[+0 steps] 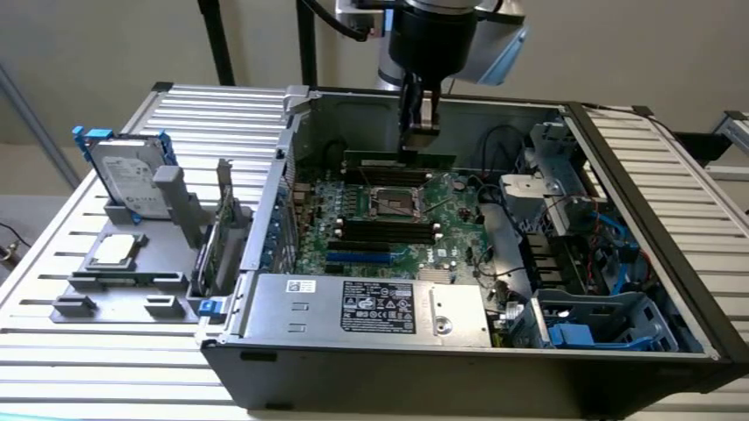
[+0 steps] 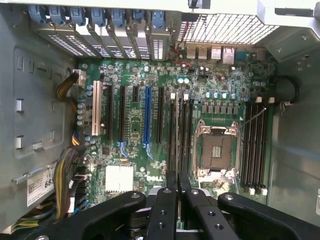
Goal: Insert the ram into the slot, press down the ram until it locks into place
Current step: 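Insert the ram into the slot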
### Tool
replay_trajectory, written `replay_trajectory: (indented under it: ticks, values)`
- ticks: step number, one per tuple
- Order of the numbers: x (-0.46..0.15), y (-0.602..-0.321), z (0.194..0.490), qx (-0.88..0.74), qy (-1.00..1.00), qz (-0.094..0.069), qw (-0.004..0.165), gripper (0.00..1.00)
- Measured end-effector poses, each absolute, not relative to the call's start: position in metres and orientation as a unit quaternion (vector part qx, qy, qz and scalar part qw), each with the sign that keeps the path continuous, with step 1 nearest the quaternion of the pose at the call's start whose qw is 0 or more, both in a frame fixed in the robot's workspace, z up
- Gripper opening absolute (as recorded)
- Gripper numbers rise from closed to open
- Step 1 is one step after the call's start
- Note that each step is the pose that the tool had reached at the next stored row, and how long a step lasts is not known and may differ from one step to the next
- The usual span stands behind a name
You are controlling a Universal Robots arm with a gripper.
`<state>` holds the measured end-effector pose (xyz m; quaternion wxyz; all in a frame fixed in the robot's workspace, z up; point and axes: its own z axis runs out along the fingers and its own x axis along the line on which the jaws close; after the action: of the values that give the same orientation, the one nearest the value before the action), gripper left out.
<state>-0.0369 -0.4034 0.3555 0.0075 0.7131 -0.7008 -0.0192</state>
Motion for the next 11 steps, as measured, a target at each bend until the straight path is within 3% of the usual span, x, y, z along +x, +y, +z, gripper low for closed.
replay_trajectory:
  ticks: [11]
  values:
    - [-0.038,-0.402,0.336,0.713,-0.701,-0.019,0.008,0.13]
